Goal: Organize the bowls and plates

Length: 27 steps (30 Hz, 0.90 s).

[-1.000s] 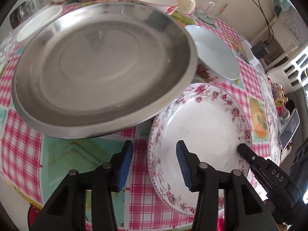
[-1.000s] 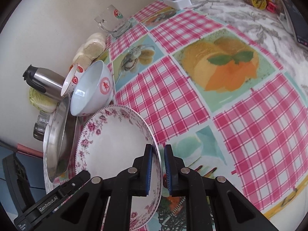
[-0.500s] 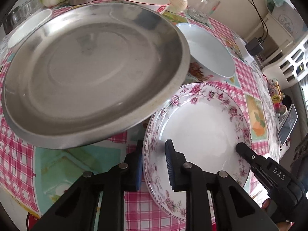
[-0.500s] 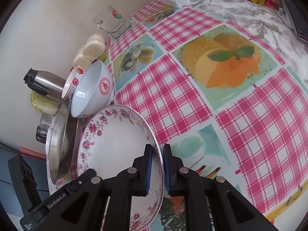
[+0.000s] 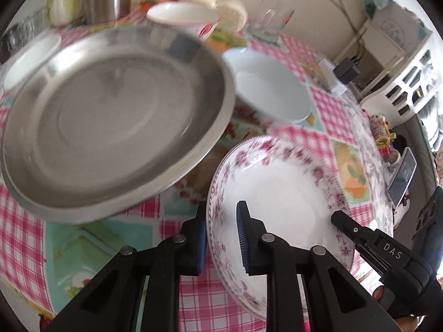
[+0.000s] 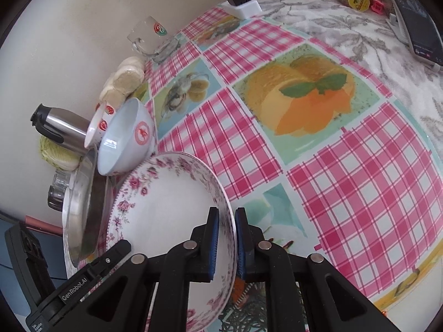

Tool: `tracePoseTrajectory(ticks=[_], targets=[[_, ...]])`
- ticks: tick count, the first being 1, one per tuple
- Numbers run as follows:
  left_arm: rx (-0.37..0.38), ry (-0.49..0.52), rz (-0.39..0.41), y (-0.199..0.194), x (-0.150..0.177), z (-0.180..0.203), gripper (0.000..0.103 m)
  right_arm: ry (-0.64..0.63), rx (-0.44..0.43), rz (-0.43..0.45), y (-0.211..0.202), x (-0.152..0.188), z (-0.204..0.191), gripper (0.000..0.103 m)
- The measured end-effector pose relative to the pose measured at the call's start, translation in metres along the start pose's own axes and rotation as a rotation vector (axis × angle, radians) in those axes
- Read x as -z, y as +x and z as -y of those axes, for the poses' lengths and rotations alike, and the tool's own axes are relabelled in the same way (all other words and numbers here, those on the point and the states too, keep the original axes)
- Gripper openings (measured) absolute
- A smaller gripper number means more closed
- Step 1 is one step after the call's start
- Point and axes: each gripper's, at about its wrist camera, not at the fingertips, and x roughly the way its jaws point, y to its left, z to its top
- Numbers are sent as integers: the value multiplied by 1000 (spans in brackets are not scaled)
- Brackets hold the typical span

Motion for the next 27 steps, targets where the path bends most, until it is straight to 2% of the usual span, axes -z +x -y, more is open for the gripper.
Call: tracePoseTrajectory(ticks=[4, 10, 19, 27], targets=[[11, 48, 54, -11, -2, 11, 21, -11, -7, 54, -16, -5, -3, 13], [34, 7, 11, -4, -5, 6, 21, -22, -6, 76, -27, -8, -5, 13], [53, 43, 45, -16, -6, 15, 21, -34, 5, 105, -40, -9, -9, 13], [84, 63, 140, -48, -15, 23, 21, -57, -17, 176, -65, -13, -19, 13]])
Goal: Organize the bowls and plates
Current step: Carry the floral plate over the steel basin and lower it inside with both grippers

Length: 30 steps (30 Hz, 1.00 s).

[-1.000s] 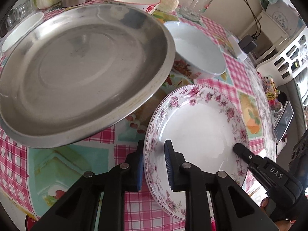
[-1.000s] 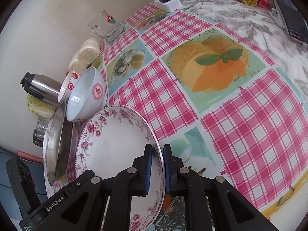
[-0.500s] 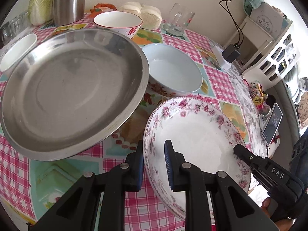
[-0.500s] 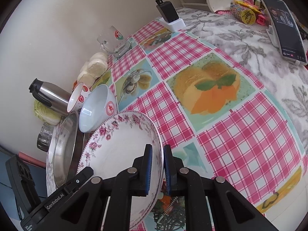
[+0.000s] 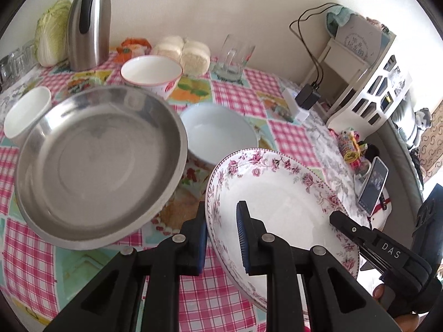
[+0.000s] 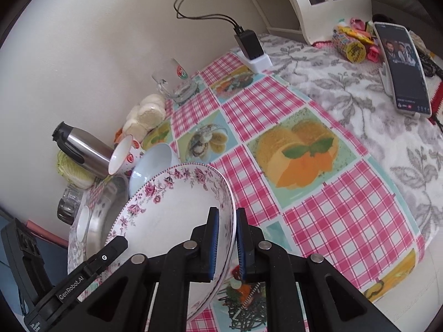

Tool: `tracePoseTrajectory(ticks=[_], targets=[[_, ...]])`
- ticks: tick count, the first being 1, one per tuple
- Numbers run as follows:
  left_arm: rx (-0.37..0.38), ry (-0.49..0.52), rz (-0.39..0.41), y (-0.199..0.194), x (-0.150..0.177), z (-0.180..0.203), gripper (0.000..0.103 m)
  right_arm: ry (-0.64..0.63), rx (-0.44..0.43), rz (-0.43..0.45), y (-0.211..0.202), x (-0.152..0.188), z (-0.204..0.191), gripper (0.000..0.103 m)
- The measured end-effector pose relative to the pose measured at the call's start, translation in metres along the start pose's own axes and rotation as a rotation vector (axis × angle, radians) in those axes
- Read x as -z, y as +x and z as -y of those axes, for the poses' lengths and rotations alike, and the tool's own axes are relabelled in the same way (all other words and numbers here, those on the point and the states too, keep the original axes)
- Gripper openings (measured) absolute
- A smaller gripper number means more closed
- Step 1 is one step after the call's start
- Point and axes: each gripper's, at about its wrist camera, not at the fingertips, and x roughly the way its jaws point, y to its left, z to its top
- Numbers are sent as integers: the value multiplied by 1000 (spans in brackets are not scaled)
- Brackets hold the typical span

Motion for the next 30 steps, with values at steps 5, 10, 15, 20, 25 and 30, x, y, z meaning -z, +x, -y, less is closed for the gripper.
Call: tracePoseTrajectory(ticks=[5, 10, 15, 20, 25, 30], targets=[[12, 4, 62, -22, -15, 0, 21, -21, -28, 43, -13, -5, -15, 13], [23, -2, 107, -38, -29, 1, 21, -46, -41, 90, -26, -13, -33, 13], [27, -24, 130, -45, -49, -1, 21, -52, -60, 133, -38, -25, -49, 13], [45, -47, 168, -52, -70, -7, 21, -72, -68, 156, -40, -41, -66, 13], [45, -75, 223, -61, -88, -18, 21, -103, -92, 174, -36, -52, -85, 13], [16, -83, 272, -68, -99, -33, 21, -149, -99, 177, -24, -61, -111, 13]])
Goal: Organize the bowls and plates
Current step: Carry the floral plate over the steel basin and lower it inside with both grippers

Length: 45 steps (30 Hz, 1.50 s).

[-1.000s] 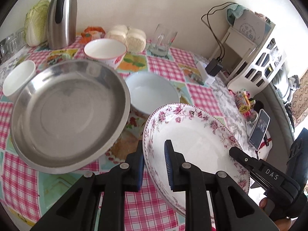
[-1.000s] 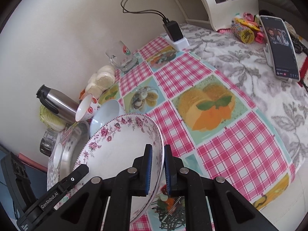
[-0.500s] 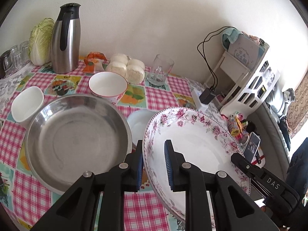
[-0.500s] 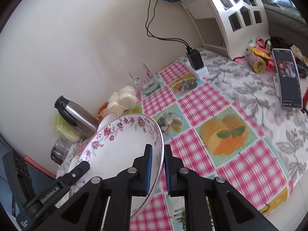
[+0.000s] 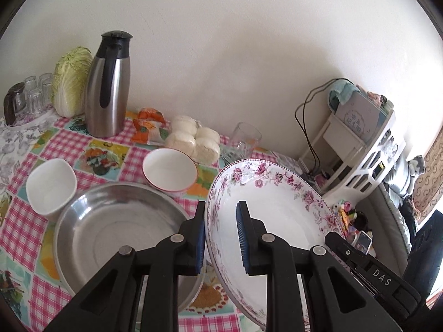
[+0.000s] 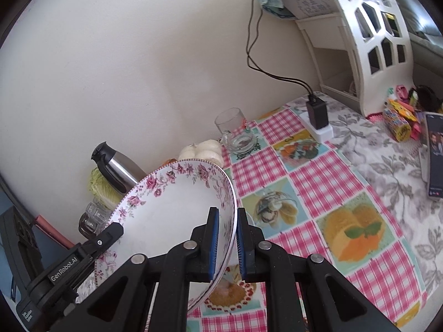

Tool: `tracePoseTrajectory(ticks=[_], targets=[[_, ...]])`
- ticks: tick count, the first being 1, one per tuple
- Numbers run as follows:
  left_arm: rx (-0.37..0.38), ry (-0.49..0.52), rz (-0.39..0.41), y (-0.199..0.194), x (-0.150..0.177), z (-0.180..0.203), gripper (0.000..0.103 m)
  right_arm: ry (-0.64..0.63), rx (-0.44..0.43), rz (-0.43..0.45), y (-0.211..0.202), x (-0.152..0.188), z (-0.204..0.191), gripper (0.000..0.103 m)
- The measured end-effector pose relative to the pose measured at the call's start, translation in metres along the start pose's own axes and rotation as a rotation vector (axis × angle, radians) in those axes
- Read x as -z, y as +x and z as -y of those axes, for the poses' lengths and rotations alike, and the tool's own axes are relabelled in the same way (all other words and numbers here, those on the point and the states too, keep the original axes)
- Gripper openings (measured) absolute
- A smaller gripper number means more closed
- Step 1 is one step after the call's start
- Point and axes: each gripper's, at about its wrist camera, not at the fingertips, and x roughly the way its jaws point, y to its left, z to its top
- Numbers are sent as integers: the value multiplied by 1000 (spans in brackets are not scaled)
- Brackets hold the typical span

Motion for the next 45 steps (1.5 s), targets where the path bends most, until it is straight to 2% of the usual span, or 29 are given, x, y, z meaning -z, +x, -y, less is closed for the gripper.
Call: tracePoseTrajectory(ticks=[8, 15, 32, 45], targets=[[-44, -31, 41, -4, -3, -38, 21, -70, -20, -20, 27, -1, -33, 13], [-79, -95, 35, -3, 4, -78, 21, -112, -35, -68, 55, 19, -60, 13], [-168, -250, -44, 4, 13, -154, 21, -110, -75, -187, 109, 57, -96, 13], [-216, -317, -125, 26, 23, -185, 21, -103, -49, -276, 144, 82, -101, 13]])
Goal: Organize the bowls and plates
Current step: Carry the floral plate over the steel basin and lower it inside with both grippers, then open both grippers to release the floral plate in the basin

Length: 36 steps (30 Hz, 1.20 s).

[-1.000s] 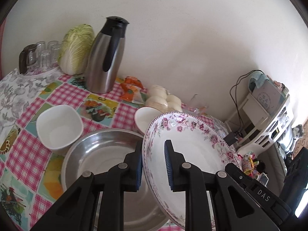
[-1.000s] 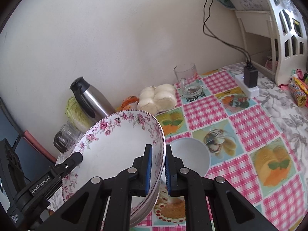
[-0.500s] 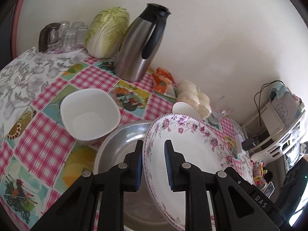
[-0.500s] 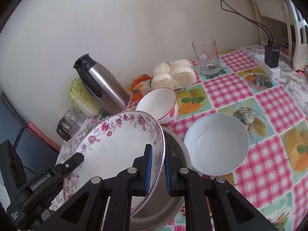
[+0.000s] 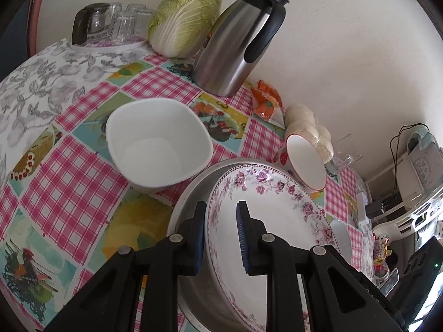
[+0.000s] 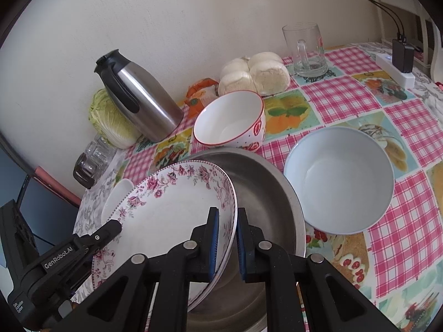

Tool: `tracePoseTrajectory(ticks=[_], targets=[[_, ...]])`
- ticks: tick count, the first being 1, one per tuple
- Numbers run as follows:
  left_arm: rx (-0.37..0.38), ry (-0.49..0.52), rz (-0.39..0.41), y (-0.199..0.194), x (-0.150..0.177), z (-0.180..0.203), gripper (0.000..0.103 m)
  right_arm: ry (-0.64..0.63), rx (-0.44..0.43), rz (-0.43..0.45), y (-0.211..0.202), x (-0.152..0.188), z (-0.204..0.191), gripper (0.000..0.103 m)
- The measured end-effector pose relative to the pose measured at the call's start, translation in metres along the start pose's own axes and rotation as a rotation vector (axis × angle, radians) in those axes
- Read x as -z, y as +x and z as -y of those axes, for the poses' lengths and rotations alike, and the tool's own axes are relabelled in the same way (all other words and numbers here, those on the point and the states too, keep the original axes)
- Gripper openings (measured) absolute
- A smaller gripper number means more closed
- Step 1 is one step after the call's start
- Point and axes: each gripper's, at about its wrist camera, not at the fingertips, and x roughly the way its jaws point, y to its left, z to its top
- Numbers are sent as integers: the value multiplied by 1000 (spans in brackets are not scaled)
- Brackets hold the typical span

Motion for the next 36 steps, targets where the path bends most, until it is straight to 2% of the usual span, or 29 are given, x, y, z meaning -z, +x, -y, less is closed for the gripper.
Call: tracePoseTrajectory(ticks=[9, 14, 22, 28, 36], targets=[[-39, 10, -48, 19, 5, 1, 21, 12, 36, -32, 13, 2, 7, 13], [-60, -17, -91, 33, 9, -5, 21, 19, 46, -60, 21, 4, 12, 14], [-144, 44, -95, 36, 13, 6, 21, -5, 72, -60, 23, 4, 12, 16], [-161, 43, -86, 38, 12, 5, 22, -44, 104, -56, 24, 5, 8, 16], [-182, 52, -77, 39, 12, 6, 23, -44, 81, -57, 24, 5, 9, 16]])
